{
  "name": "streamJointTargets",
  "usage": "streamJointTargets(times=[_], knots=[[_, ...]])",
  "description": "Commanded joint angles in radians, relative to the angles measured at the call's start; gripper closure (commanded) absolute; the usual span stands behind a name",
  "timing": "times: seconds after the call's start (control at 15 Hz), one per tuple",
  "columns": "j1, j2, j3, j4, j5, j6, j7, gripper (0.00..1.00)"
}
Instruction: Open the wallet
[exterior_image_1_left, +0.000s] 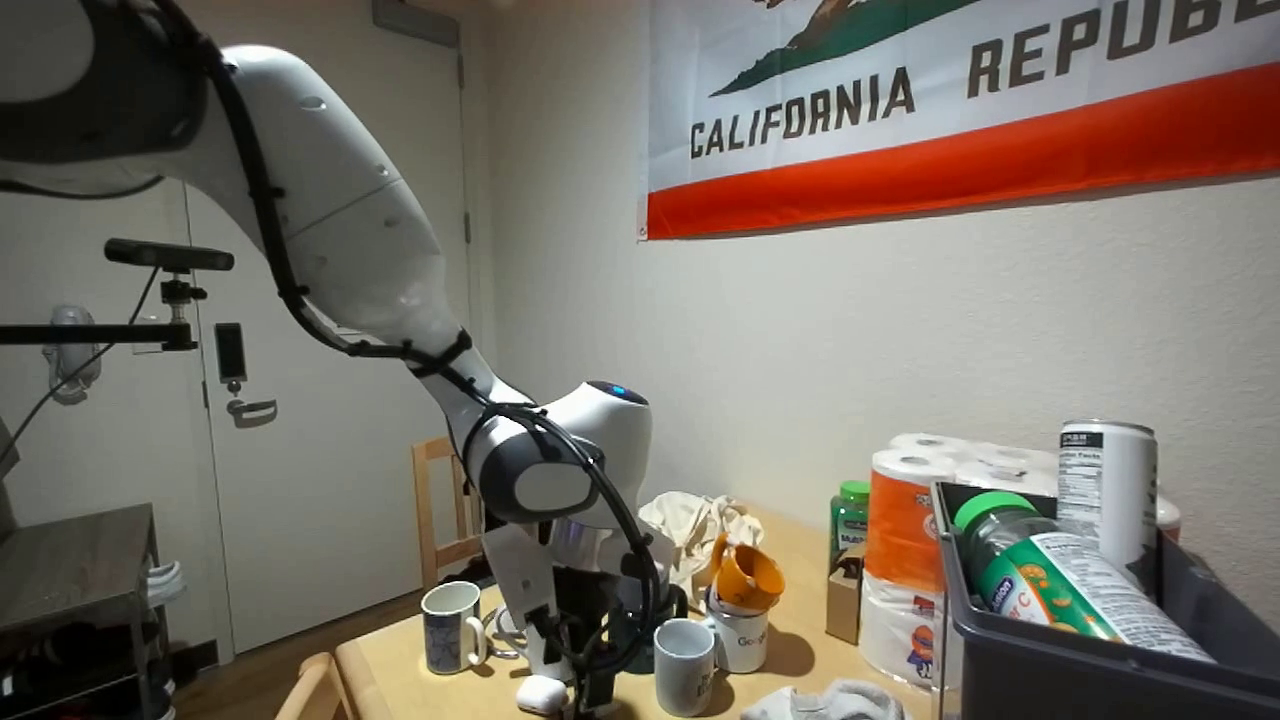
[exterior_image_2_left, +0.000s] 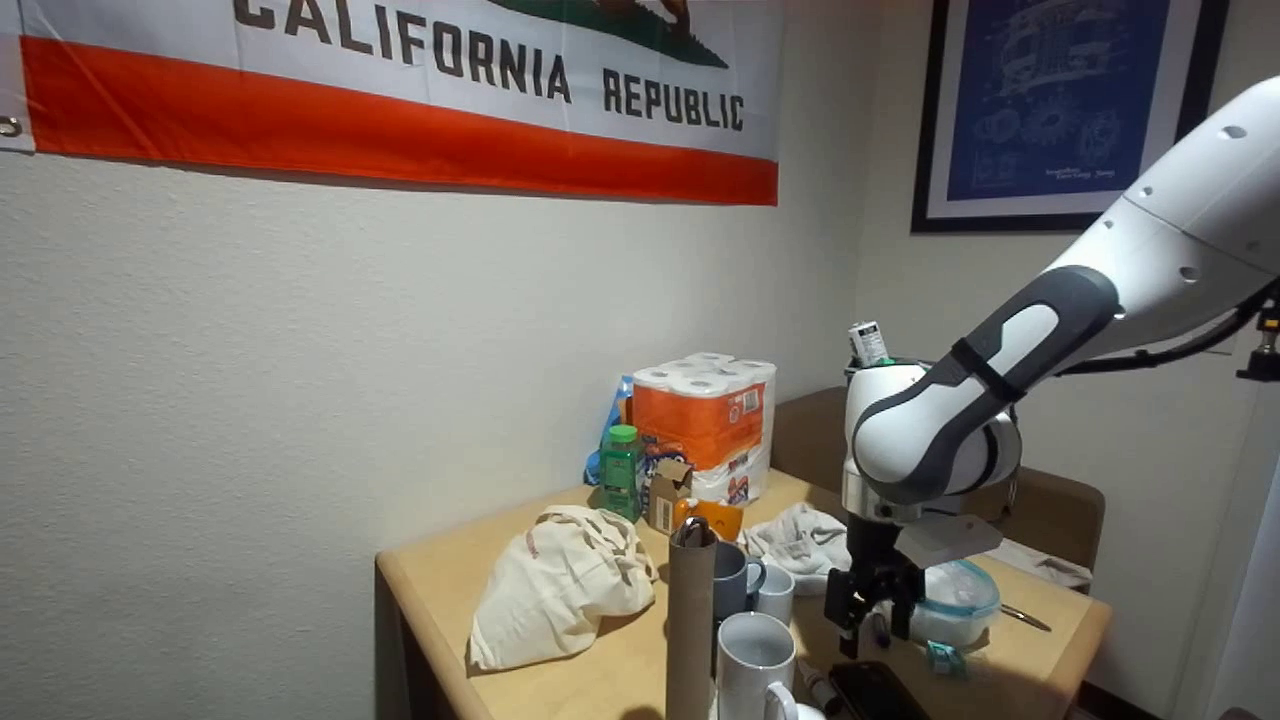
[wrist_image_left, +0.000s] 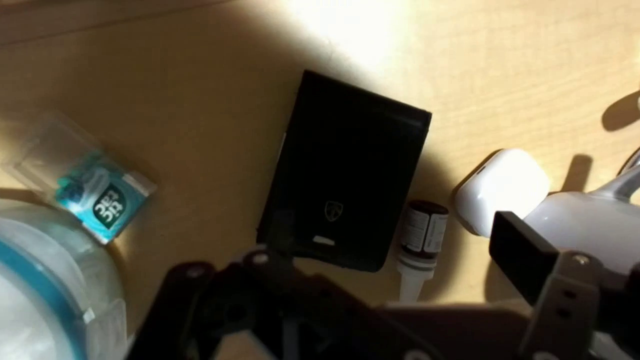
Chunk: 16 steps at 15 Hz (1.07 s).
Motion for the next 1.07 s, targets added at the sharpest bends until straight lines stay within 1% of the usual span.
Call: streamJointTargets(times=[0.0, 0.47, 0.8, 1.0], knots=[[-0.036, 0.087, 0.023, 0.062, 0.049, 0.04, -0.052, 0.0], [-0.083, 0.197, 0.056, 0.142, 0.095, 0.069, -0.082, 0.0], [-0.098, 0.239, 0.073, 0.175, 0.108, 0.088, -0.079, 0.0], [-0.101, 0.244, 0.075, 0.179, 0.11, 0.085, -0.079, 0.0]])
